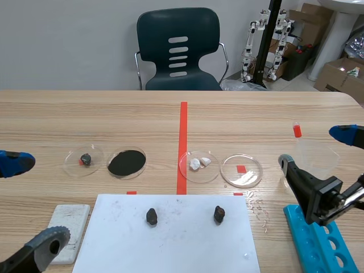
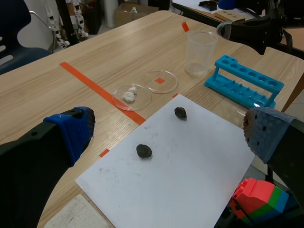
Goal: Put the dropper in the beaker
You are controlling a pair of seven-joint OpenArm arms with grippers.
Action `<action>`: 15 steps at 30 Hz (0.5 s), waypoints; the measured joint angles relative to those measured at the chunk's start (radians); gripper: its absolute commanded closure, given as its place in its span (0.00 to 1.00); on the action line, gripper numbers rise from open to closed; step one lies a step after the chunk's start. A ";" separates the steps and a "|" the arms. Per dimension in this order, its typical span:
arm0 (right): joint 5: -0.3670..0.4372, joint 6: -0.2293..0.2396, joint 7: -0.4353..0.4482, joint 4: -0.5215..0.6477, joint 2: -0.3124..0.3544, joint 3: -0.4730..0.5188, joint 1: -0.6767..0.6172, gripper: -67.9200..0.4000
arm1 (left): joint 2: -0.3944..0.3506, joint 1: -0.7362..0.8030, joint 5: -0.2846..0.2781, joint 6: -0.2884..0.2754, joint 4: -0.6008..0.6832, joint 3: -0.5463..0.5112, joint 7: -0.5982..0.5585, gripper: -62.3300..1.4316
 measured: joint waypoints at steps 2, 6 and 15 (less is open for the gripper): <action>0.000 0.000 0.000 0.000 0.000 0.000 0.000 0.10 | 0.000 0.000 0.000 0.000 0.000 0.000 0.000 0.00; 0.000 0.000 0.000 0.000 0.000 0.000 0.000 0.10 | 0.000 0.000 0.000 0.000 0.000 0.000 0.000 0.00; -0.007 0.000 0.000 0.000 0.000 0.000 0.000 0.10 | 0.000 0.000 0.000 0.000 0.000 0.000 0.000 0.00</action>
